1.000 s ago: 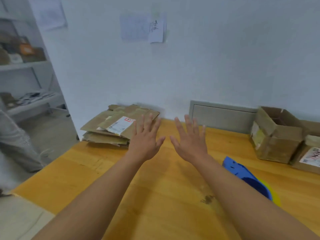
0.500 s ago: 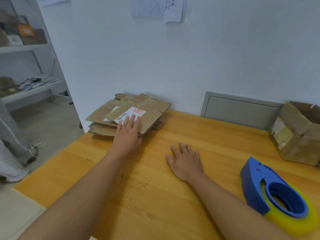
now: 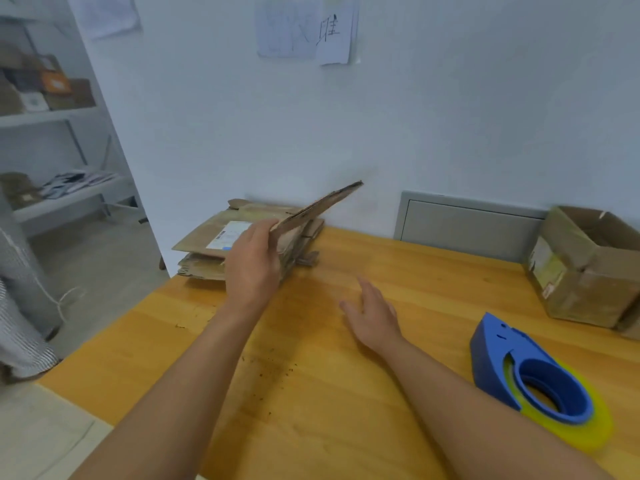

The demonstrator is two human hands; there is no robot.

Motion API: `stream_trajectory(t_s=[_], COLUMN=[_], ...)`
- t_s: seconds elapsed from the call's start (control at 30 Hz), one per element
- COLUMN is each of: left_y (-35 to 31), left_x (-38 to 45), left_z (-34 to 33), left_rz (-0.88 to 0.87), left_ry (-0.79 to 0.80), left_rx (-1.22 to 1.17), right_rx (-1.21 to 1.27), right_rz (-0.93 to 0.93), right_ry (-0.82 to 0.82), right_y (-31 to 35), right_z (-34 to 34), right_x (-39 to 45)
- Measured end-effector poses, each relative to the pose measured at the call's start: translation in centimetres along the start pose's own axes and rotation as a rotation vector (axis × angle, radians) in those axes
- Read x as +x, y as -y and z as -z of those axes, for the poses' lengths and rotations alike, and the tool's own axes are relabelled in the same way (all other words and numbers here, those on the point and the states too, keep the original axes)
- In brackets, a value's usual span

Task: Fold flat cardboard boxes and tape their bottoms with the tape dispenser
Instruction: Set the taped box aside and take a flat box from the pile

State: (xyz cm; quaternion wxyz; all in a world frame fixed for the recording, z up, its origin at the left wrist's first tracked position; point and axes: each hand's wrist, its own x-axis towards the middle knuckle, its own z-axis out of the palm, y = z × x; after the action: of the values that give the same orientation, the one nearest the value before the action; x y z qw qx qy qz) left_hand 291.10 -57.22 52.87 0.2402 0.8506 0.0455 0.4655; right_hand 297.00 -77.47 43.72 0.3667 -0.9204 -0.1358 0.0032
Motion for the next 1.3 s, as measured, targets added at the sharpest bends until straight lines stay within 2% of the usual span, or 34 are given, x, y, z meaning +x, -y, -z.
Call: stream_trajectory(t_s=[0.1,0.23,0.43,0.63,0.83,1.0,1.17,1.3], left_y=[-2.7,-5.0,-5.5,-5.6,-6.2,-6.5,-6.4,-6.8], left_x=[-0.7,-2.8,-6.8,-9.4,-8.8,-7.7,-8.4,-10.4], left_z=[1.9,3.3,2.1,0.2,-1.5,-2.6,-2.1,-1.5], left_rz=[0.085,0.173,0.234,0.337,0.346,0.297,0.241,0.153], left_ry=[-0.079,-0.097,-0.039,-0.066,-0.012,0.029,-0.141,-0.038], left_rx=[-0.203,-0.419,-0.553,-0.621,-0.656,-0.658,-0.664,-0.602], right_rx=[0.408,0.610,0.614,0.620,0.588,0.549,0.569,0.658], right_rz=[-0.044,0.005,0.109,0.070,0.192,0.198,0.142,0.153], right_ry=[-0.066,-0.217,-0.154,-0.064,0.073,-0.044,-0.200,-0.125], right_y=[0.7,1.4,0.9,0.1,0.5,0.4,-0.8,-0.5], right_z=[2.4,7.4,11.3,10.9,9.3,8.5,8.2,8.4], right_x=[-0.2,-1.2,-4.3,-5.6,-6.1,-5.8,-5.0,-4.5])
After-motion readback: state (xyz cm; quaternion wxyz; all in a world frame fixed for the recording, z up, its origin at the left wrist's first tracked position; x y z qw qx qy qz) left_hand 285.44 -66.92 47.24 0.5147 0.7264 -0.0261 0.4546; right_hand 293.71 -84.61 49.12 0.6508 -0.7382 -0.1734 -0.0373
